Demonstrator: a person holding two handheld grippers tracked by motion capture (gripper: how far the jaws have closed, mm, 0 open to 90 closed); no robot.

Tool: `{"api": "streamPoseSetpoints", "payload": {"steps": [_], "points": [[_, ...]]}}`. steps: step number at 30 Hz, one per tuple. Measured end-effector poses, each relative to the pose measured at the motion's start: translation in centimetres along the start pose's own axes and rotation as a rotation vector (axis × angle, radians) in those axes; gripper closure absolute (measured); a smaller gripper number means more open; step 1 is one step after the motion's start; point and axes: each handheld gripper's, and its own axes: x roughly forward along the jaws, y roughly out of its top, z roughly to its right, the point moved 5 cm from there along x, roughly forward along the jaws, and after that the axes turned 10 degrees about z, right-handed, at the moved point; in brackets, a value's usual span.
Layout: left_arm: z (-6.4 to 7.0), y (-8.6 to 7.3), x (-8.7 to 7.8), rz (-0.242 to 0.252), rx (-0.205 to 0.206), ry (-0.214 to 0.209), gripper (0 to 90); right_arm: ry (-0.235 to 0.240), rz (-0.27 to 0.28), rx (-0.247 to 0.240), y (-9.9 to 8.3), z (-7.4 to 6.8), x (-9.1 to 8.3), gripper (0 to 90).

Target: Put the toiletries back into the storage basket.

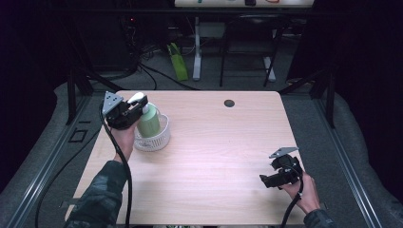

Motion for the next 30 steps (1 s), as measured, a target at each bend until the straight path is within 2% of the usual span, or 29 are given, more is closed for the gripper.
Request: {"api": "streamPoseSetpoints", "payload": {"steps": [3,6,13,16,20,22,28,30], "points": [[0.1,0.1,0.0,-0.014,0.009,0.000,65.3,0.000,0.000,-0.001,0.0,0.0,0.0,8.7],[0.2,0.1,0.0,-0.024,0.005,-0.007,60.6,0.001,0.000,0.000,0.0,0.0,0.0,8.7],[0.4,0.1,-0.4,-0.061,0.007,0.000,35.5,0.003,-0.003,0.004,-0.1,0.0,0.1,8.7],[0.3,0.0,-0.8,-0.079,-0.006,-0.004,26.0,0.005,-0.002,0.005,0.0,0.0,0.0,8.7],[0.0,0.1,-1.5,-0.081,-0.003,0.007,18.1,0.006,-0.001,0.005,0.0,0.0,0.0,8.7],[-0.1,0.1,-1.9,-0.100,-0.001,0.006,15.0,0.006,-0.001,0.004,0.0,0.0,0.0,8.7],[0.0,-0.3,-3.1,-0.129,-0.004,-0.003,13.6,0.003,-0.002,0.004,0.0,0.0,0.0,8.7],[0.2,-0.8,-3.8,-0.167,-0.029,-0.024,12.1,0.003,-0.002,0.001,-0.1,0.0,0.0,8.7]]}}
